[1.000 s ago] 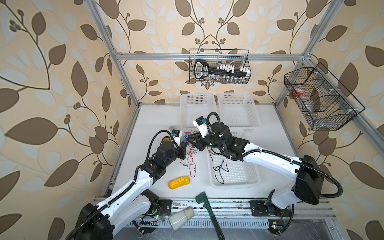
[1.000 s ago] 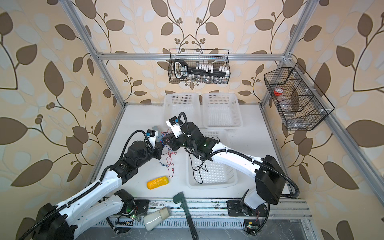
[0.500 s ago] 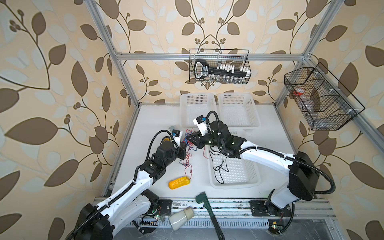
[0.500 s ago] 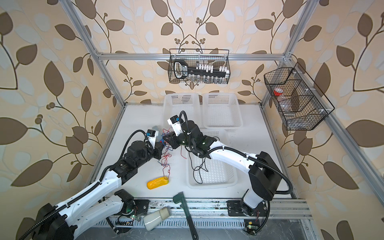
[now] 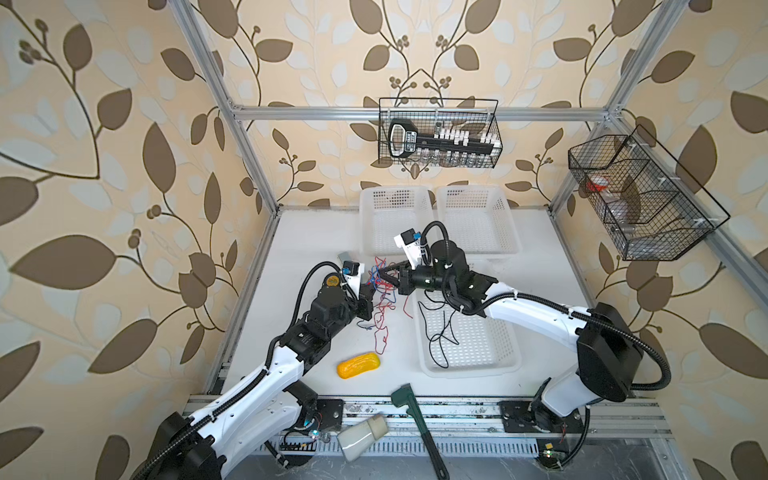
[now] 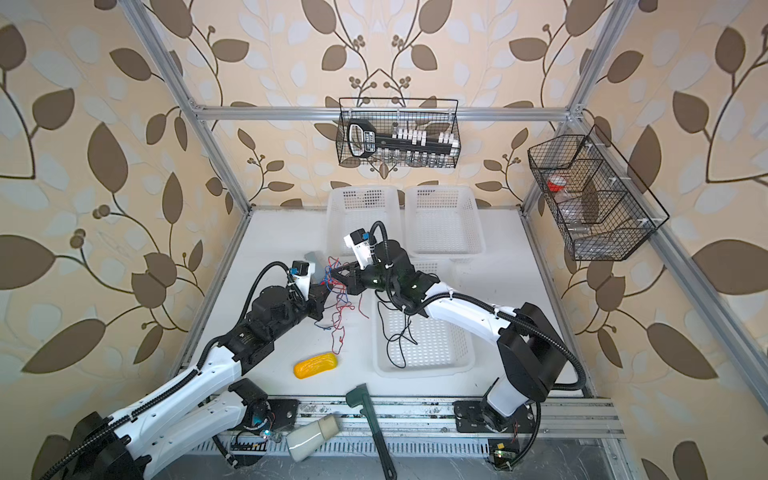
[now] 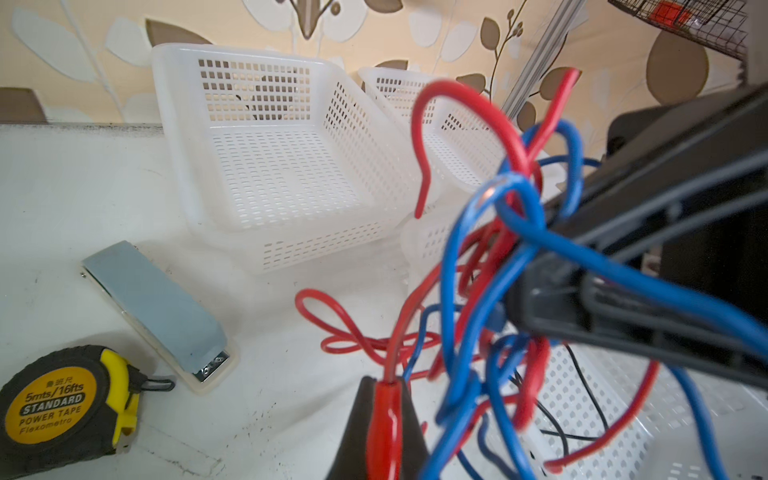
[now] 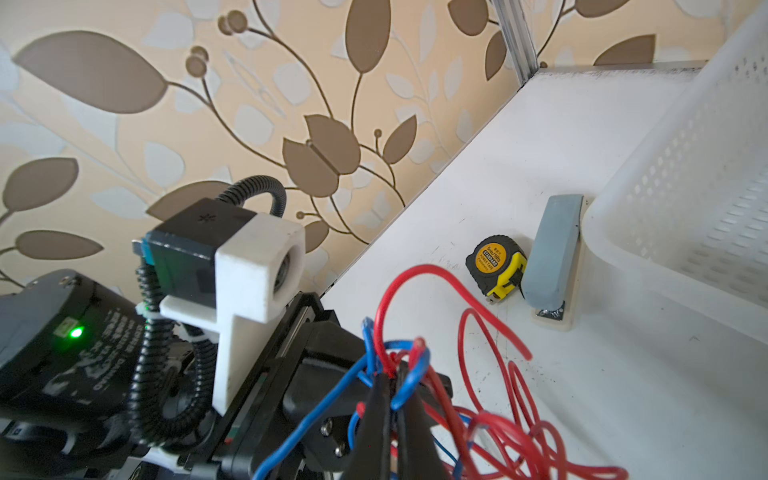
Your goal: Untangle the cables
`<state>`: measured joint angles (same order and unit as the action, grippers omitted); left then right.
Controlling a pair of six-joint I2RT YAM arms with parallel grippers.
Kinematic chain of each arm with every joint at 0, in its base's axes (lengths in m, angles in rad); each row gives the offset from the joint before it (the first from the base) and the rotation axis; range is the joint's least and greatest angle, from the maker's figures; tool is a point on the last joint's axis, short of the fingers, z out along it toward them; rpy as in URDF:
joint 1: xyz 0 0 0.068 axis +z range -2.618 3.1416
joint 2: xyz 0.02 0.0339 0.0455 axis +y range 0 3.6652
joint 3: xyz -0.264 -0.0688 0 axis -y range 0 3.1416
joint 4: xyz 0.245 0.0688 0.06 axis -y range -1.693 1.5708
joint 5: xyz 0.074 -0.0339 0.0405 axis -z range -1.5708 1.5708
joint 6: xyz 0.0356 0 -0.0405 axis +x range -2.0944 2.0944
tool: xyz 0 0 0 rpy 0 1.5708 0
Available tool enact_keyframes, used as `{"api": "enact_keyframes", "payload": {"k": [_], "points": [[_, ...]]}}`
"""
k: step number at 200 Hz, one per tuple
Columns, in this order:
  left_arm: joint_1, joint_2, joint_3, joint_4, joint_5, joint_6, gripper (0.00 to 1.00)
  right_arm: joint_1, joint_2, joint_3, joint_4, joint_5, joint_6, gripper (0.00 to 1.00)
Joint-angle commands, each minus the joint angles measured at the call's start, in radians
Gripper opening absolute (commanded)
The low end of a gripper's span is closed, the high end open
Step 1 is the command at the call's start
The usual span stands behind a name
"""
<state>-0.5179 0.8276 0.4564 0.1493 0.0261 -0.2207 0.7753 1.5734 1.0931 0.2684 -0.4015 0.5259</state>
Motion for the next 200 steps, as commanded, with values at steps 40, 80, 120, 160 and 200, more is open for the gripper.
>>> {"api": "enact_keyframes", "payload": {"k": [40,80,120,160,200], "points": [[0.018,-0.044,0.022,-0.109,-0.274,-0.112,0.14,-0.107,-0.141,-0.084,0.010,0.075,-0.072,0.00],[0.018,-0.051,0.015,-0.061,-0.215,-0.103,0.34,-0.110,-0.142,-0.096,0.002,0.081,-0.097,0.00],[0.019,-0.081,0.016,-0.083,-0.215,-0.094,0.32,-0.111,-0.126,-0.083,0.002,0.087,-0.117,0.00],[0.018,-0.119,0.010,-0.057,-0.171,-0.082,0.47,-0.107,-0.097,-0.054,-0.015,0.011,-0.129,0.00],[0.018,-0.115,0.019,0.043,-0.030,-0.065,0.68,-0.054,-0.057,0.005,-0.106,-0.014,-0.210,0.00]]}}
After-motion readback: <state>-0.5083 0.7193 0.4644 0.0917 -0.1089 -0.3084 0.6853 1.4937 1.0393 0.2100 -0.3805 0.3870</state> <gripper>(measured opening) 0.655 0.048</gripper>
